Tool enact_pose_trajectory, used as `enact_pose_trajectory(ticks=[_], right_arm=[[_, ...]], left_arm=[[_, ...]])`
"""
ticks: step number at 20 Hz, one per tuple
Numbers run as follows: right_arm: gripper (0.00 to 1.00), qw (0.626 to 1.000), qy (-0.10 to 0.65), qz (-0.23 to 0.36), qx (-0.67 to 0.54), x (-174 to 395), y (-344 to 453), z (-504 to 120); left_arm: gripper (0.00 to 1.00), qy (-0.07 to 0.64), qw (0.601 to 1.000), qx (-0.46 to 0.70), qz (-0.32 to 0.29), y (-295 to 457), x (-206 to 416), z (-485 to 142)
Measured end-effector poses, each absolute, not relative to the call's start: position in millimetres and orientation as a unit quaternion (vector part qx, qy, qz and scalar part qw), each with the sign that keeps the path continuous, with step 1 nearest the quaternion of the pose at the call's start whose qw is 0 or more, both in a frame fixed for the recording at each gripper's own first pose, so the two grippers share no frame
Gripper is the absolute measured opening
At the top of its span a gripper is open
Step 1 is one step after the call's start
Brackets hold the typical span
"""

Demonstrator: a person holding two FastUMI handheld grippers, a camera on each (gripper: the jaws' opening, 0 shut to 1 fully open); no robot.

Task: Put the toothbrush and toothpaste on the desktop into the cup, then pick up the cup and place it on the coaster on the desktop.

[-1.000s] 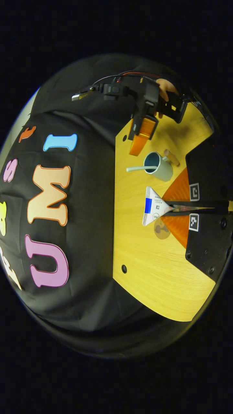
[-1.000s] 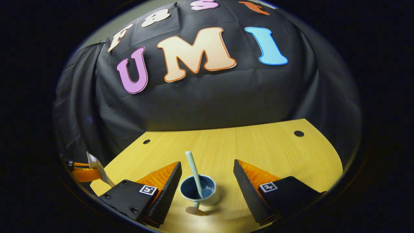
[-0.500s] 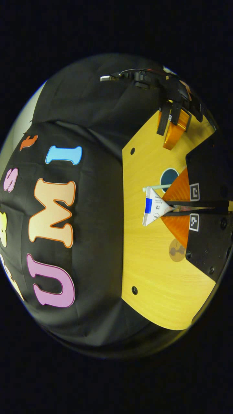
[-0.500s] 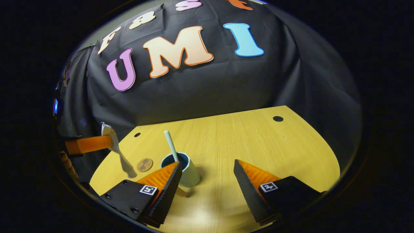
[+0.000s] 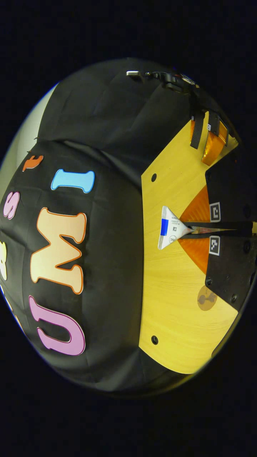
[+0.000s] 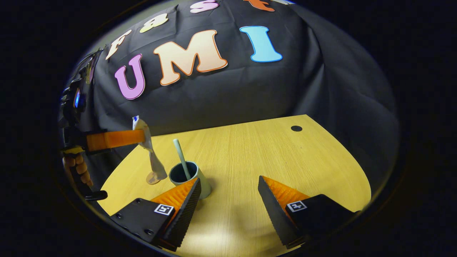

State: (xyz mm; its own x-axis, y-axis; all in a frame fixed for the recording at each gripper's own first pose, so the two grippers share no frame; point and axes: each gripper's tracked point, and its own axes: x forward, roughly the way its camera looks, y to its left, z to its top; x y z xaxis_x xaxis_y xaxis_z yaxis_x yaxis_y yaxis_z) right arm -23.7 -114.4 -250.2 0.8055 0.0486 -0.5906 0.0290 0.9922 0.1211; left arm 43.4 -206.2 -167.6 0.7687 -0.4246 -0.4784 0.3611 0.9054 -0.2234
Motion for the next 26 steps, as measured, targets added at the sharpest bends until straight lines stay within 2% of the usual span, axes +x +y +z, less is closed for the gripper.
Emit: enact_pose_trajectory(ticks=[8, 13, 16, 17, 22, 26], right_arm=[[0.99, 0.946, 0.320, -0.004, 0.058, -30.6, -133.2, -252.1], [0.99, 0.942, 0.329, -0.004, 0.064, -33.2, -139.2, -255.2], [0.99, 0.940, 0.335, 0.003, 0.065, -33.0, -138.0, -257.8], [0.99, 0.938, 0.340, 0.001, 0.064, -31.8, -138.8, -259.1], [0.99, 0.926, 0.367, 0.032, 0.080, -22.6, -120.1, -258.2], [0.99, 0.905, 0.406, 0.099, 0.076, -23.0, -83.4, -259.0]], left_arm=[[0.00, 0.285, 0.930, -0.082, -0.215, -238.0, 50.8, -181.4], [0.00, 0.315, 0.927, -0.087, -0.183, -233.6, 42.7, -199.6], [0.09, 0.317, 0.927, -0.102, -0.174, -235.7, 37.1, -202.0], [0.19, 0.308, 0.931, -0.102, -0.166, -230.3, 34.3, -200.1], [0.95, 0.281, 0.946, -0.093, -0.135, -210.7, 22.1, -189.8], [0.95, 0.274, 0.954, -0.089, -0.089, -177.8, 12.7, -186.5]])
